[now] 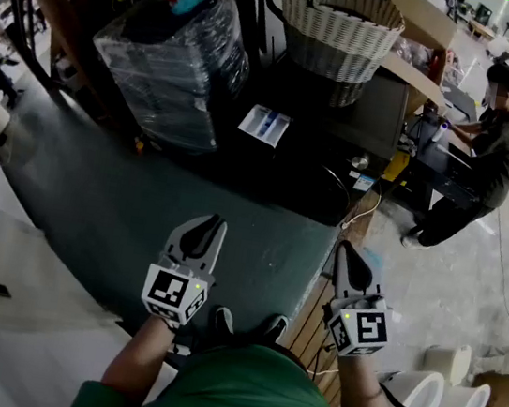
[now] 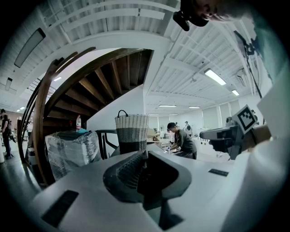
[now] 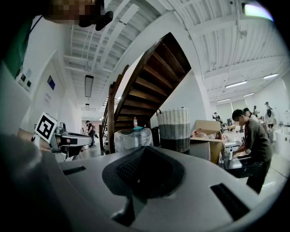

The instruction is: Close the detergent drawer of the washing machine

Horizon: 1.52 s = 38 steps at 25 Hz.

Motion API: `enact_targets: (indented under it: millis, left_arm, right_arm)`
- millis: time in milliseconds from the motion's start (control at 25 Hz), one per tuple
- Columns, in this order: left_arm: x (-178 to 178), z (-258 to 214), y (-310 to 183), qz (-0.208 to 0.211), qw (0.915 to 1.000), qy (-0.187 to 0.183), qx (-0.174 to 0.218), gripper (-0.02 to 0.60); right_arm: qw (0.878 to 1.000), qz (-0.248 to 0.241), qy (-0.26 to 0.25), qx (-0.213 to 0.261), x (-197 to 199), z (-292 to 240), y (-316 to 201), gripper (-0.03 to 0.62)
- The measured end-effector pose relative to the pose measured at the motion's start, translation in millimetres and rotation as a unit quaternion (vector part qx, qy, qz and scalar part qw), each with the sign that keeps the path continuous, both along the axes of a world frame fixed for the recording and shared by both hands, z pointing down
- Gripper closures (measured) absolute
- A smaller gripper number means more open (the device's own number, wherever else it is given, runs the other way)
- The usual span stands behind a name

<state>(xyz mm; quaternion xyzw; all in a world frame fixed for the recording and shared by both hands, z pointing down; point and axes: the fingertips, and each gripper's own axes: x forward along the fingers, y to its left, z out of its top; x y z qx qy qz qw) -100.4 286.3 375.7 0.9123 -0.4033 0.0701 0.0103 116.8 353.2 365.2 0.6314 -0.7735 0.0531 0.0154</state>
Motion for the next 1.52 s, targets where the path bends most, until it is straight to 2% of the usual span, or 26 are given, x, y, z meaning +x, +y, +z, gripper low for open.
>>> enact_targets:
  millis: [240, 800, 1200, 1520]
  left_arm:
    - [-40.5, -1.6, -3.0, -0.009, 0.9999, 0.01, -0.004, 0.528]
    - [-92.3, -8.4, -14.8, -0.028, 0.9989, 0.038, 0.003, 0.528]
    - [-185.3, -2.9, -33.7, -0.052, 0.9972, 0.054, 0.0, 0.528]
    - [-227.5, 18.1, -44.3, -0.058, 0.9959, 0.066, -0.022, 0.528]
  right_arm:
    - [1.0, -0.002, 0.012, 0.005, -40.6, -8.3, -3.3, 0.571]
    - [0.999, 0.01, 0.032, 0.012, -80.6, -18.1, -13.8, 0.571]
    - [0.999, -0.008, 0.047, 0.011, -168.8, -27.5, -46.0, 0.571]
    - [0.998, -0.015, 0.06, -0.022, -213.0, -2.6, -54.3, 0.571]
